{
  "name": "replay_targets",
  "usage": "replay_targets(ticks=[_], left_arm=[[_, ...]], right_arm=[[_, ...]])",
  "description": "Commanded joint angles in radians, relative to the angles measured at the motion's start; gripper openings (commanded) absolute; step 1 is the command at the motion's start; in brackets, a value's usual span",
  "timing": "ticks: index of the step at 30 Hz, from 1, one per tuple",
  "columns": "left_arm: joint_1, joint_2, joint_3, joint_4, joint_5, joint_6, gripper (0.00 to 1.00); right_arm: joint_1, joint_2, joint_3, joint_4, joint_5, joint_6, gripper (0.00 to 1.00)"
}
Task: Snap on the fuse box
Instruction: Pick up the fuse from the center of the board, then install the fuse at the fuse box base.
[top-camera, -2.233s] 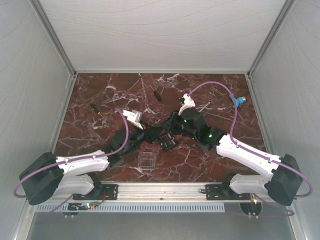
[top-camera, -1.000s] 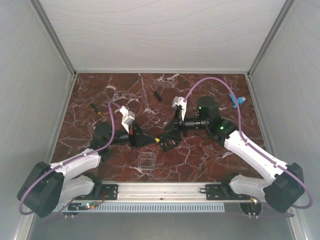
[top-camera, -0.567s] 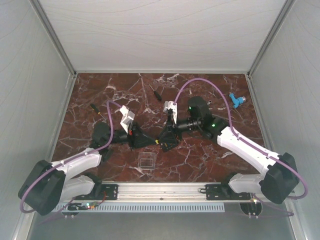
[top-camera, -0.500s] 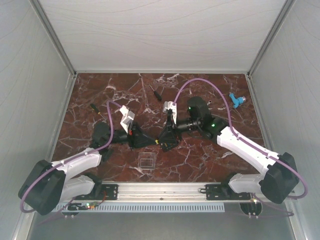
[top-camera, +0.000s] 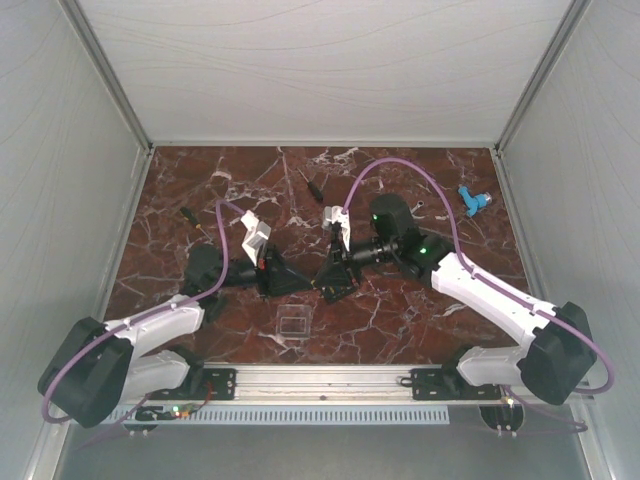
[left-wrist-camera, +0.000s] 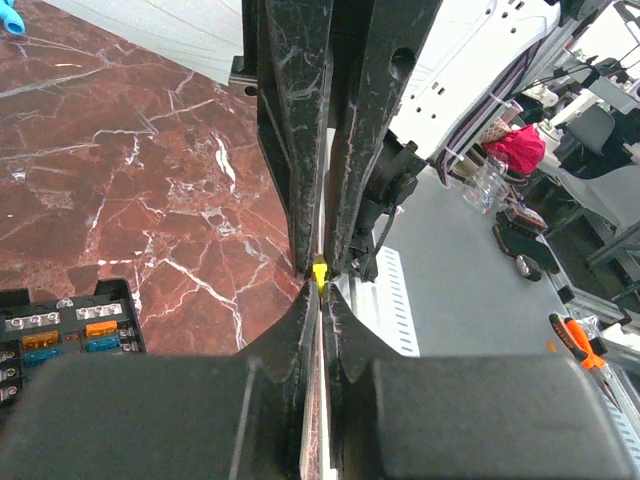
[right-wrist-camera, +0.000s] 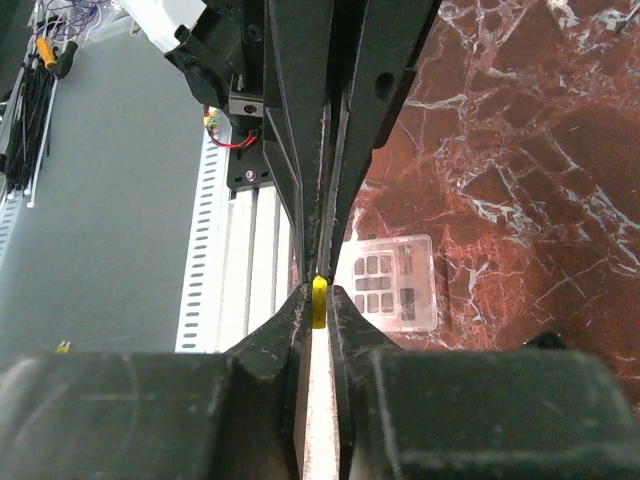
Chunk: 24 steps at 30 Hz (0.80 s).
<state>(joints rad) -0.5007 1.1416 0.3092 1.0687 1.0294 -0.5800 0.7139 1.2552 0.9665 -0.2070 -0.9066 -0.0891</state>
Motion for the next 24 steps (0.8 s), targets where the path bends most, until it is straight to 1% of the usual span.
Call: replay_targets(ticks=[1, 2, 4, 5, 8, 10, 12, 14, 17, 19, 24], left_arm=[[-0.006, 0.000, 0.051, 0.076, 0.014, 0.004, 0.00], [-0.006, 0.001, 0.051, 0.072, 0.009, 0.006, 0.00], [-0.006, -0.002, 0.049, 0.060, -0.006, 0.011, 0.00], [-0.006, -0.006, 0.045, 0.051, -0.020, 0.015, 0.02], [-0.006, -0.027, 0.031, -0.002, -0.088, 0.041, 0.14], [-0.003, -0.046, 0.021, -0.046, -0.148, 0.059, 0.22], [0.001, -0.066, 0.014, -0.109, -0.246, 0.072, 0.31], [0.012, -0.085, 0.005, -0.187, -0.340, 0.073, 0.35], [0.028, -0.105, -0.010, -0.273, -0.466, 0.046, 0.48], [0.036, -0.108, -0.010, -0.340, -0.535, 0.022, 0.53], [0.104, -0.082, -0.021, -0.433, -0.596, -0.045, 0.64]], right_arm=[[0.009, 0.006, 0.038, -0.013, -0.020, -0.024, 0.03], [0.009, 0.005, 0.038, -0.014, -0.019, -0.025, 0.00], [0.009, 0.001, 0.035, -0.015, -0.001, -0.026, 0.00], [0.009, -0.003, 0.034, -0.016, 0.019, -0.025, 0.00], [0.009, -0.016, 0.027, -0.018, 0.115, -0.014, 0.00], [0.009, -0.016, 0.021, -0.017, 0.218, 0.006, 0.00], [0.009, -0.006, 0.021, -0.026, 0.323, 0.025, 0.00], [0.010, 0.005, 0.019, -0.025, 0.432, 0.059, 0.00], [0.024, 0.024, 0.011, -0.022, 0.597, 0.098, 0.00], [0.041, 0.042, 0.008, -0.015, 0.688, 0.116, 0.00], [0.087, 0.119, 0.035, -0.026, 0.919, 0.178, 0.00]])
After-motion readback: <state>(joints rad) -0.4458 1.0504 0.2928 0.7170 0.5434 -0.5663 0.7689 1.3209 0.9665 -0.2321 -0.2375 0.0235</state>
